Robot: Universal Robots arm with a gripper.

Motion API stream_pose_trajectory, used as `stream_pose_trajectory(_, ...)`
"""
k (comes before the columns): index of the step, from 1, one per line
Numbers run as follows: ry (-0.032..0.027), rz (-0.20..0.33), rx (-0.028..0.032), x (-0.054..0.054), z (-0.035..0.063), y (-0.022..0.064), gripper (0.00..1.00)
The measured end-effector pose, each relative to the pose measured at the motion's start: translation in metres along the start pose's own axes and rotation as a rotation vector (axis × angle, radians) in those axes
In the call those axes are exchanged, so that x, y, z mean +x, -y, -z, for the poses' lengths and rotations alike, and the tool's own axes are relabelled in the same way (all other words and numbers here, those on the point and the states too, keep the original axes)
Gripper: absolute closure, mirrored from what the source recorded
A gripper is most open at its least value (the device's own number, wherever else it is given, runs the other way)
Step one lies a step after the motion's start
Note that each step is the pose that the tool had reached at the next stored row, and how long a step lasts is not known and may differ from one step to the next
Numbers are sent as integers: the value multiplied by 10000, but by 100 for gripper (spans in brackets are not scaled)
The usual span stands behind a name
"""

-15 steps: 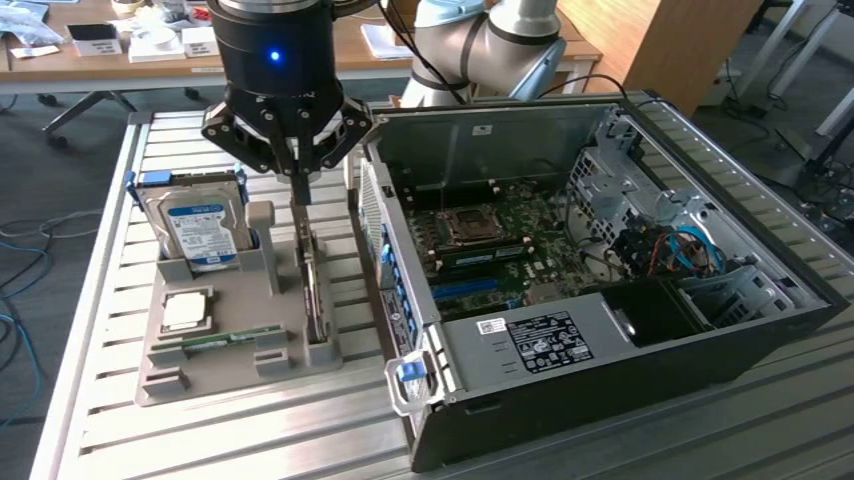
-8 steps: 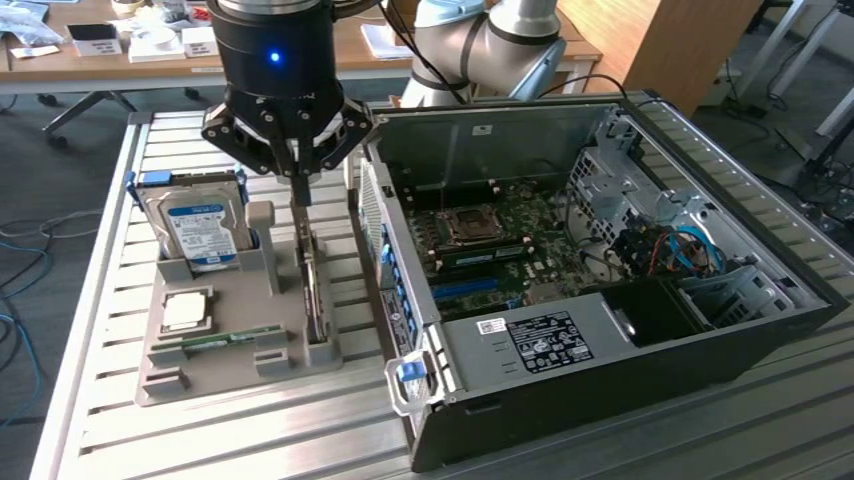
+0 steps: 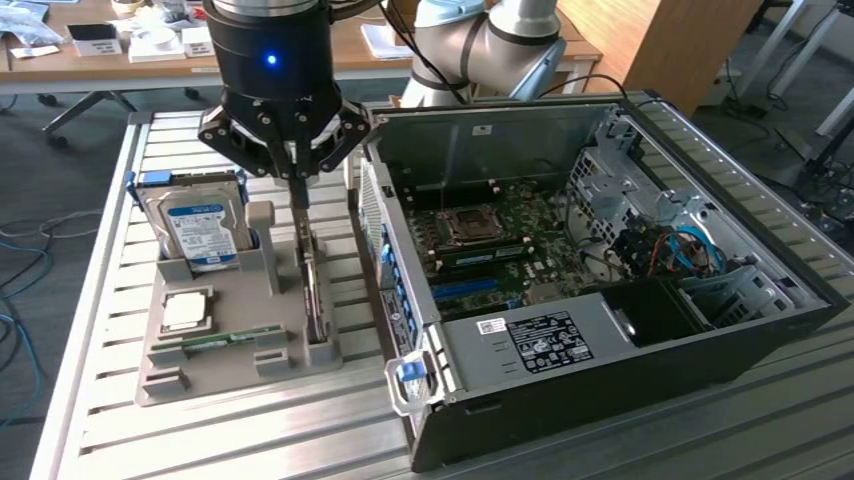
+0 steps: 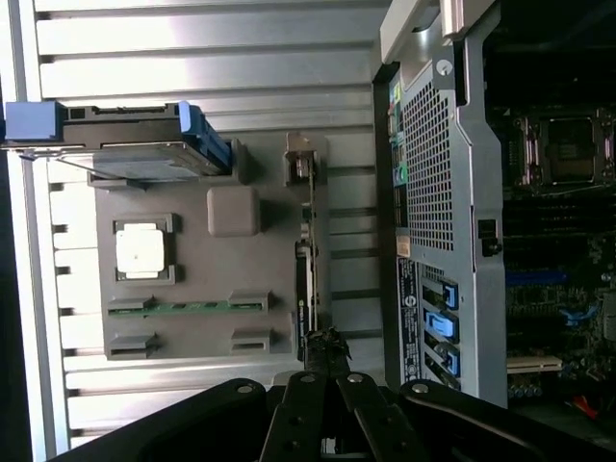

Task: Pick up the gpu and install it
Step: 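Reach for the gpu, then pick up the gpu and move the gpu toward the slot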

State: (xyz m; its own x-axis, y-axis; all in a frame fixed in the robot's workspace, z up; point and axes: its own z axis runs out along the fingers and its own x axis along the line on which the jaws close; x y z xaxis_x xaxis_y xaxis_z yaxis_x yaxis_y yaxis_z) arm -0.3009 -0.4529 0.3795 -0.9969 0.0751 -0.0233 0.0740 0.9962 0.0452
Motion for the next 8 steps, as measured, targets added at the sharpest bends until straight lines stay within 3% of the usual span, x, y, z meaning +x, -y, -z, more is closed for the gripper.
stream_pose_trajectory(8,0,-2,0,7,0,9,89)
